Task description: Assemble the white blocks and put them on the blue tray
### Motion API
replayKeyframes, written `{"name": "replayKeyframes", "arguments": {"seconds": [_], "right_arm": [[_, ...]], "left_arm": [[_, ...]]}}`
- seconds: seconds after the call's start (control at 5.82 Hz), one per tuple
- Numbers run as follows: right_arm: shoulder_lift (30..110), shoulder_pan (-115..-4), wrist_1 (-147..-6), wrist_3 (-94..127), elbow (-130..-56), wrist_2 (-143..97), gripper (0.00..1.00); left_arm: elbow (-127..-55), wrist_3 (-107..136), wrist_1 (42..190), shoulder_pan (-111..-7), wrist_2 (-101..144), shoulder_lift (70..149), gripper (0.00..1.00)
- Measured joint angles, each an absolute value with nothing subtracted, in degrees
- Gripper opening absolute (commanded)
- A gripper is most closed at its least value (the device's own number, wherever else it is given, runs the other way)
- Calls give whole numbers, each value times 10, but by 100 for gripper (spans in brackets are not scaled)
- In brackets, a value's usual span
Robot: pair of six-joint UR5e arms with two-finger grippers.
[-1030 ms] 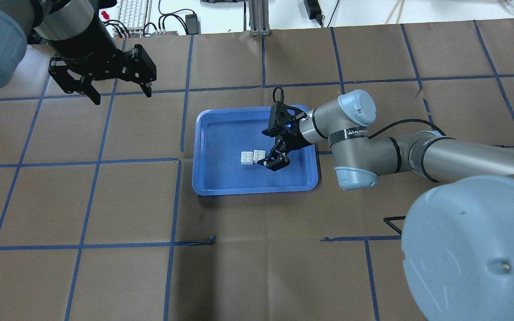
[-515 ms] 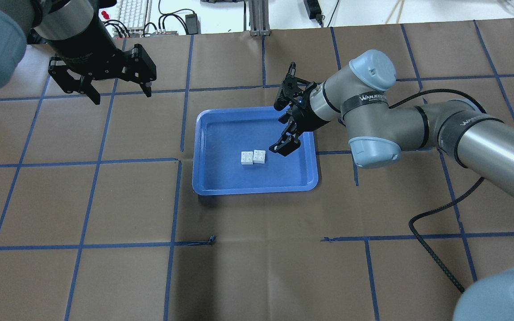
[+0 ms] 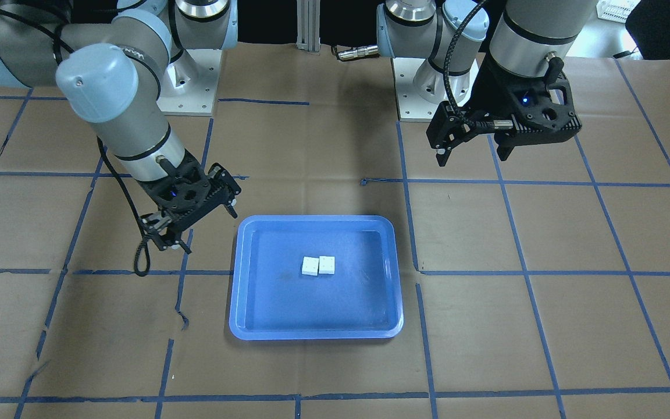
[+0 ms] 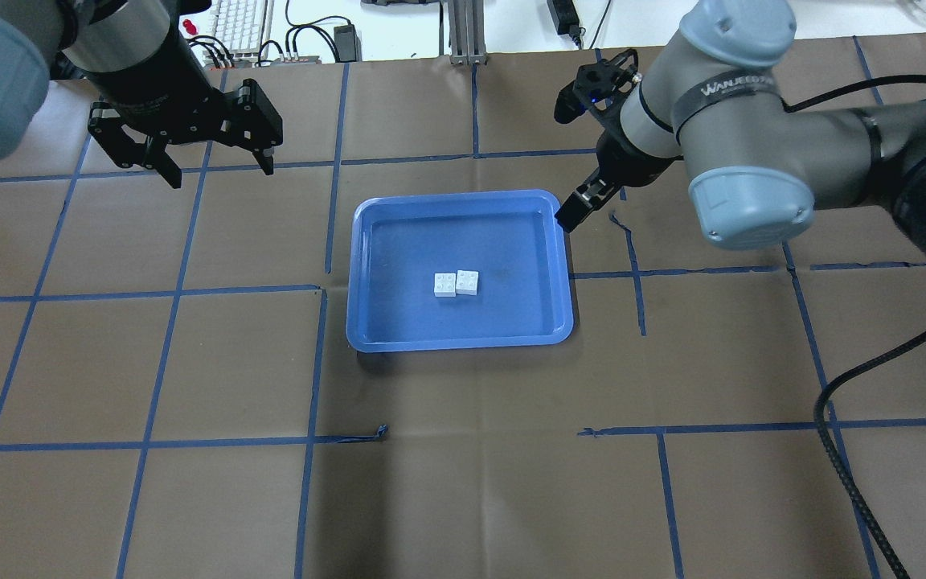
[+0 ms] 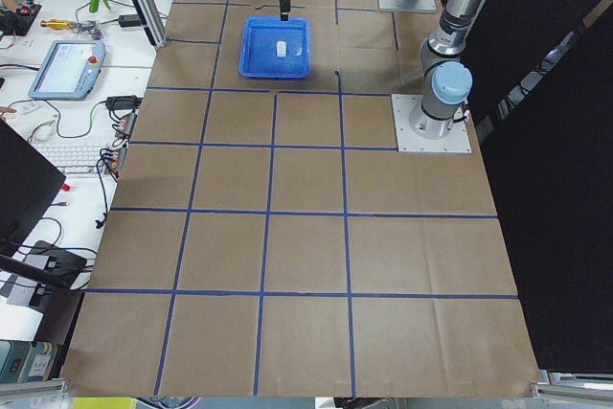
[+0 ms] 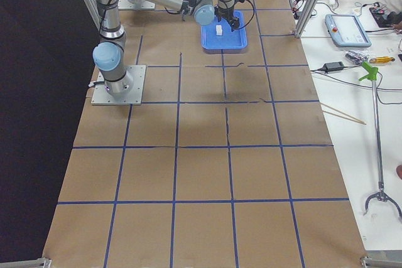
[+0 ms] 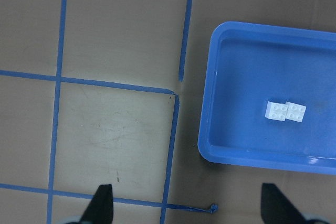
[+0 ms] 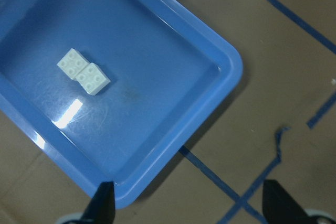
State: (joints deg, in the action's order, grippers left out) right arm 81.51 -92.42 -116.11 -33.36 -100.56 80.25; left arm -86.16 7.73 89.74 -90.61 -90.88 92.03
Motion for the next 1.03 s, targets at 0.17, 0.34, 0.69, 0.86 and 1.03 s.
{"name": "replayKeyframes", "arguments": {"seconds": [0.17, 0.34, 0.69, 0.86, 1.03], "right_arm": [[841, -907, -1076, -248, -970, 848, 100], [859, -898, -988, -155, -930, 880, 100], [873, -896, -854, 7, -851, 895, 100], [874, -897, -819, 48, -827, 896, 100], [872, -897, -809, 61, -820, 895, 100]], "left_arm": [[-862, 77, 897, -906, -909, 920, 99], [-862, 77, 897, -906, -909, 920, 99], [-862, 77, 897, -906, -908, 920, 99], [-862, 77, 897, -906, -908, 920, 99], [-862, 77, 897, -906, -908, 920, 99]]}}
